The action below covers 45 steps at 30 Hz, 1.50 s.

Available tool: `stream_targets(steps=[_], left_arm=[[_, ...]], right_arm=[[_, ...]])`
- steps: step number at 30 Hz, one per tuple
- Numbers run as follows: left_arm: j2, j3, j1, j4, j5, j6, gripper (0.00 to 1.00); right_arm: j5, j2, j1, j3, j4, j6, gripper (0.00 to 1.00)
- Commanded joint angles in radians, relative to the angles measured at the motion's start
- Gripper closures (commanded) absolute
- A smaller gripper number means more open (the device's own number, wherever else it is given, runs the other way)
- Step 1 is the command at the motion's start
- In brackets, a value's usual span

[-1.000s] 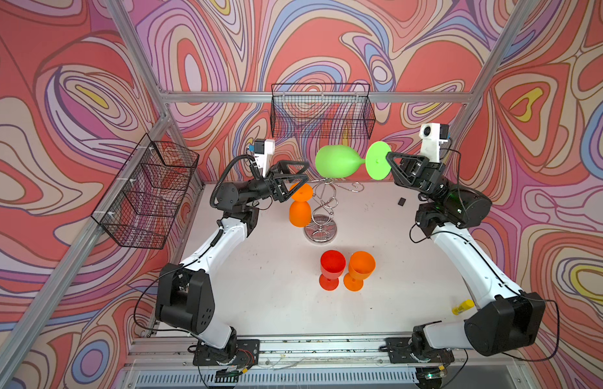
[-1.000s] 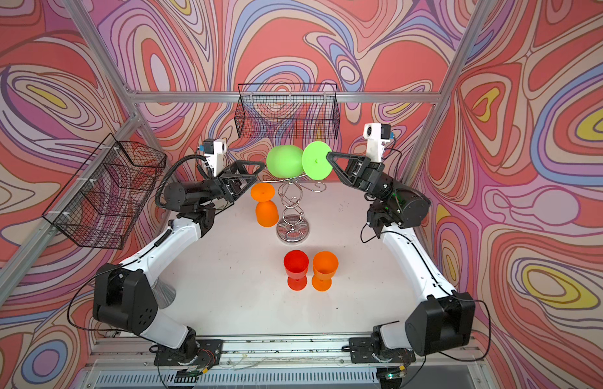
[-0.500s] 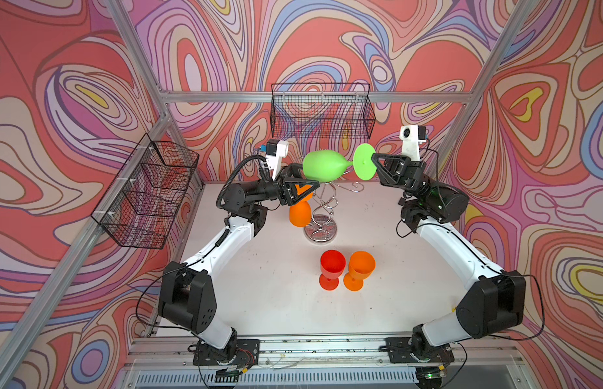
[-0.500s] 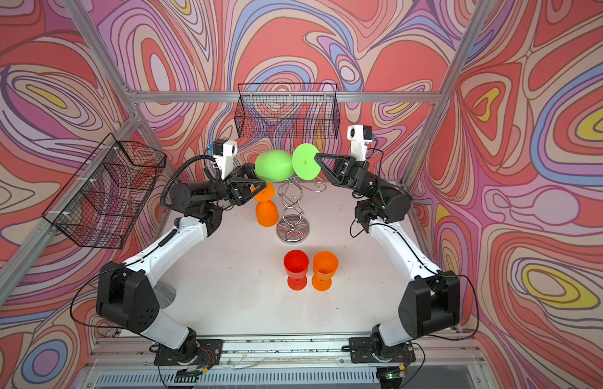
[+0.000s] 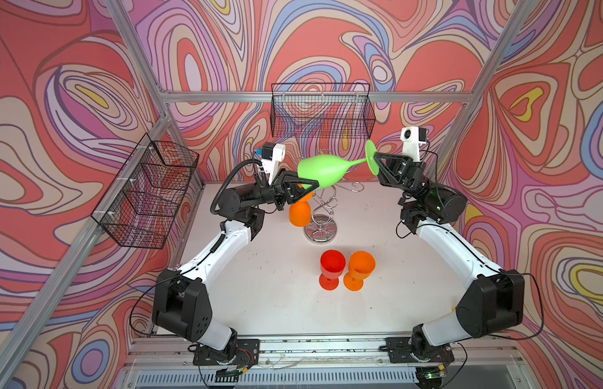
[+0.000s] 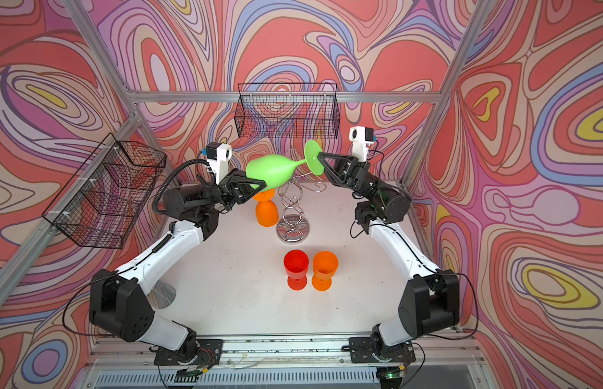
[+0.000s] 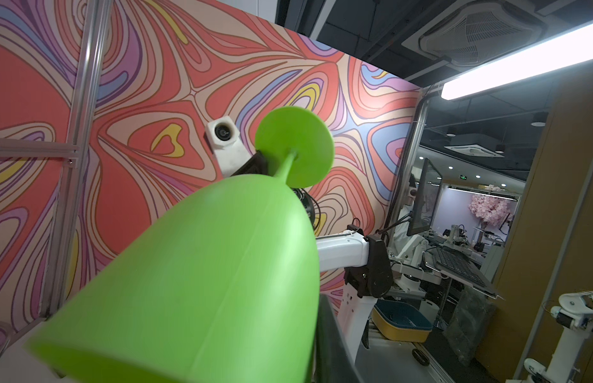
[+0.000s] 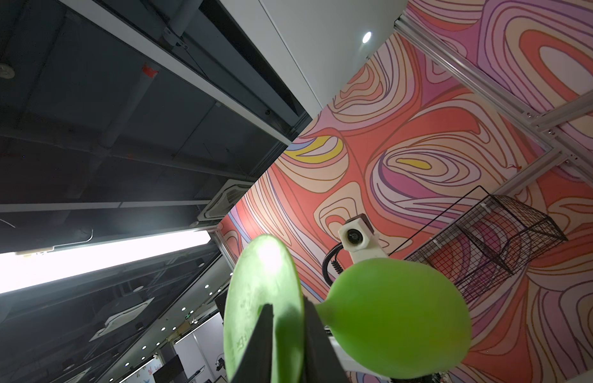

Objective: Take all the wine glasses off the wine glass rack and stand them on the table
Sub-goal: 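Close the left gripper on the green glass bowl while the right gripper withdraws, then carry the green glass down beside the red glass with the left gripper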

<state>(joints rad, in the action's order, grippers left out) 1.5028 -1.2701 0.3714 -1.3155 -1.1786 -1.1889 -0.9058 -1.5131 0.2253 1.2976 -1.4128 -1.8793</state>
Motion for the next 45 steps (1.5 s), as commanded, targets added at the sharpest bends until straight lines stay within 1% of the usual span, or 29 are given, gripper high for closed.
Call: stream_targets(steps=[1,3,5,6,7,9,10,11,12,13,14,15,16,17,18,19,20,22,25,28,31,34,39,42,44,45], left_arm=[[-0.037,0.023,-0.005,-0.048,0.017,0.008,1.0],[-0.057,0.036,-0.005,-0.048,0.015,0.019,1.0],[-0.081,0.047,-0.005,-0.048,0.006,0.027,1.0],[-0.091,0.048,-0.005,-0.048,-0.005,0.027,1.0],[-0.102,0.046,-0.005,-0.044,-0.022,0.027,1.0],[-0.126,0.045,-0.006,-0.021,-0.053,0.034,1.0],[-0.143,0.046,-0.006,0.017,-0.07,0.056,1.0],[-0.164,0.046,-0.005,0.081,-0.084,0.089,1.0],[-0.185,0.048,-0.006,0.158,-0.092,0.145,1.0],[-0.213,0.047,-0.005,0.289,-0.095,0.23,1.0],[-0.242,0.041,-0.005,0.442,-0.091,0.33,1.0],[-0.277,0.025,-0.005,0.664,-0.069,0.478,1.0],[-0.311,-0.002,-0.002,0.917,-0.023,0.647,1.0],[-0.335,-0.041,0.006,1.124,0.029,0.793,1.0],[-0.354,-0.091,0.021,1.357,0.107,0.941,1.0],[-0.363,-0.139,0.036,1.528,0.18,1.041,1.0],[-0.371,-0.178,0.043,1.653,0.225,1.095,1.0],[-0.396,-0.25,0.058,1.871,0.349,1.188,1.0],[-0.453,-0.307,0.087,2.097,0.558,1.283,1.0],[-0.481,-0.334,0.09,2.247,0.682,1.302,1.0],[-0.472,-0.371,0.09,2.386,0.733,1.282,1.0],[-0.484,-0.36,0.101,2.494,0.753,1.271,1.0],[-0.517,-0.28,0.108,2.612,0.764,1.283,1.0],[-0.495,-0.219,0.117,2.634,0.786,1.278,1.0],[-0.458,-0.189,0.157,2.655,0.824,1.288,1.0],[-0.434,-0.173,0.198,2.66,0.876,1.289,1.0]], right_arm=[[-0.04,0.008,0.007,-0.012,0.008,0.053,0.65],[-0.057,0.022,-0.001,-0.02,0.069,0.103,0.56],[-0.069,0.052,-0.019,-0.032,0.169,0.18,0.49],[-0.073,0.07,-0.03,-0.037,0.231,0.228,0.47],[-0.07,0.097,-0.046,-0.044,0.333,0.3,0.46],[-0.04,0.169,-0.073,-0.046,0.633,0.507,0.44],[0.007,0.215,-0.079,-0.031,0.87,0.674,0.42],[0.092,0.259,-0.079,0.008,1.128,0.87,0.4],[0.19,0.29,-0.077,0.049,1.346,1.023,0.39],[0.308,0.315,-0.071,0.095,1.515,1.141,0.39],[0.391,0.333,-0.07,0.11,1.6,1.207,0.39],[0.468,0.355,-0.07,0.119,1.673,1.261,0.39],[0.546,0.374,-0.07,0.124,1.727,1.307,0.39],[0.594,0.386,-0.07,0.126,1.769,1.333,0.39],[0.634,0.395,-0.07,0.126,1.806,1.358,0.39],[0.664,0.401,-0.07,0.125,1.837,1.383,0.38],[0.687,0.405,-0.07,0.122,1.861,1.395,0.38],[0.742,0.412,-0.07,0.107,1.9,1.417,0.38],[0.842,0.41,-0.07,0.09,1.95,1.427,0.38],[0.914,0.403,-0.07,0.08,1.978,1.441,0.38],[0.951,0.396,-0.07,0.075,1.982,1.455,0.38],[0.981,0.393,-0.07,0.074,1.98,1.461,0.38],[1.016,0.403,-0.07,0.052,1.97,1.465,0.38],[1.012,0.4,-0.07,0.039,1.966,1.456,0.38],[1.011,0.399,-0.07,0.032,1.962,1.45,0.38],[1.012,0.398,-0.07,0.029,1.962,1.451,0.38]])
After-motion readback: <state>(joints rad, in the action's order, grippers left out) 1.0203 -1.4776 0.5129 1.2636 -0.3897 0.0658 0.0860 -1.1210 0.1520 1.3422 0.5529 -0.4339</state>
